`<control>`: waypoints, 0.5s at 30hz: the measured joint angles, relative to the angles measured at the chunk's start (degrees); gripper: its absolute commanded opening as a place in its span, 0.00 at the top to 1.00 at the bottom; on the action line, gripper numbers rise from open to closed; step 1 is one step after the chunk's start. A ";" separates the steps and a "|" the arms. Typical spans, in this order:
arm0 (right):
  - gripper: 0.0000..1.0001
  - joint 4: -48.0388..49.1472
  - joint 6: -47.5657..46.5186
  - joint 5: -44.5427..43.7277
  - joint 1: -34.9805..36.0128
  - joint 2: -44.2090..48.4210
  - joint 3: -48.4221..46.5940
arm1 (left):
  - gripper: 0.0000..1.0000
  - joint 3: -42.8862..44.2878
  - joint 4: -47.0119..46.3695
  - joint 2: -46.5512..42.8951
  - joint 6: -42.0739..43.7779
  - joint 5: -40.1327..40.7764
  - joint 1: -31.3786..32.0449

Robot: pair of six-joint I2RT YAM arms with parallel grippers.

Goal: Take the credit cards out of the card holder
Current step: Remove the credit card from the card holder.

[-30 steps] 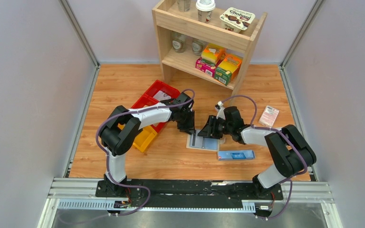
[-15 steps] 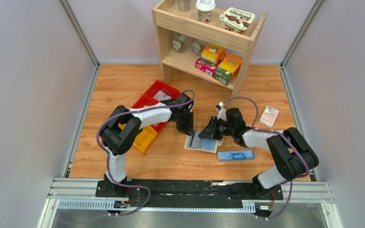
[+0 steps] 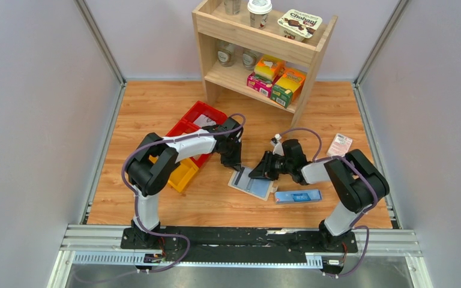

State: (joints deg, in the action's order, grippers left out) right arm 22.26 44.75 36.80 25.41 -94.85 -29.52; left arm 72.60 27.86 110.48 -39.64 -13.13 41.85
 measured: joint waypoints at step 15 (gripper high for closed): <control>0.74 13.20 10.78 1.44 -1.44 -3.43 0.33 | 0.83 0.00 0.24 -0.02 0.31 1.70 -0.74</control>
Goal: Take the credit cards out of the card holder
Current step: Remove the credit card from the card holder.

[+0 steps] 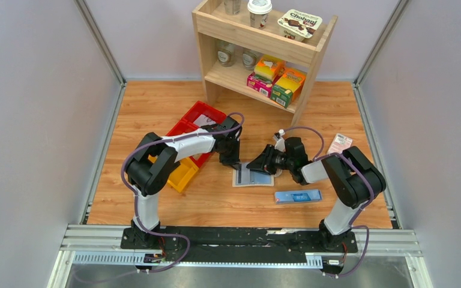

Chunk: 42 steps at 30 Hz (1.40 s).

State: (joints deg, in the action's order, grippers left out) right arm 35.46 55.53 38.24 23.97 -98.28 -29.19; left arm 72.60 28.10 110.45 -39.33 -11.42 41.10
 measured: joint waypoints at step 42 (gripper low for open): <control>0.73 -4.11 -3.21 -0.22 3.76 -3.02 -5.64 | 0.88 0.00 1.14 -0.50 -0.20 0.74 0.22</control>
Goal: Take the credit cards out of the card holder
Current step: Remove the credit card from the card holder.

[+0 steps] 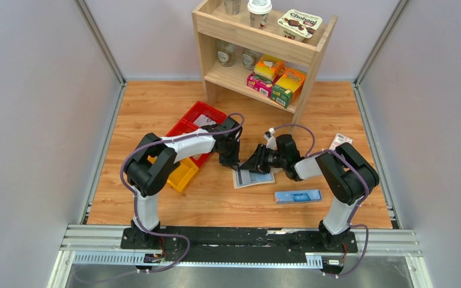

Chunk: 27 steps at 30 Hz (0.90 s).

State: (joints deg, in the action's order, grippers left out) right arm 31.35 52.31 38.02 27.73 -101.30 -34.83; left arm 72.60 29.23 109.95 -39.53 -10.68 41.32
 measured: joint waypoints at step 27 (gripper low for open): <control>0.82 15.69 5.09 9.20 -6.82 3.61 10.43 | 0.90 -0.66 0.31 0.02 0.42 2.93 1.03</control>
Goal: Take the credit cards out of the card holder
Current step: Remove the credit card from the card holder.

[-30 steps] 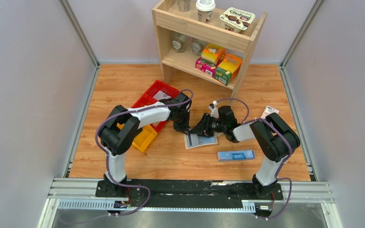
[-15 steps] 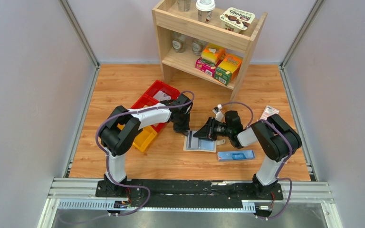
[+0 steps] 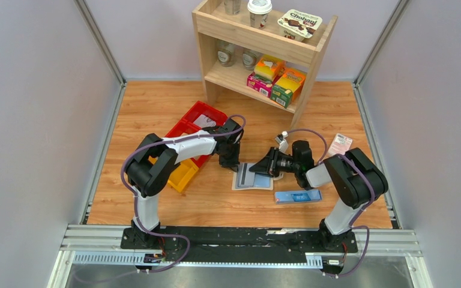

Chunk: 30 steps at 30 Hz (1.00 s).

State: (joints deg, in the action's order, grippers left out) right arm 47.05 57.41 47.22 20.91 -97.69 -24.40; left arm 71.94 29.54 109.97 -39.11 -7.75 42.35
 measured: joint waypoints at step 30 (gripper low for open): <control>1.00 -9.16 -9.35 0.85 -7.63 2.93 3.69 | 0.73 0.09 -0.13 -0.15 1.18 0.02 0.00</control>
State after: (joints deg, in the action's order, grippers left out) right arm 37.89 48.05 48.07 13.28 -94.76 -20.71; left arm 72.03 29.41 109.82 -37.93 -7.73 42.35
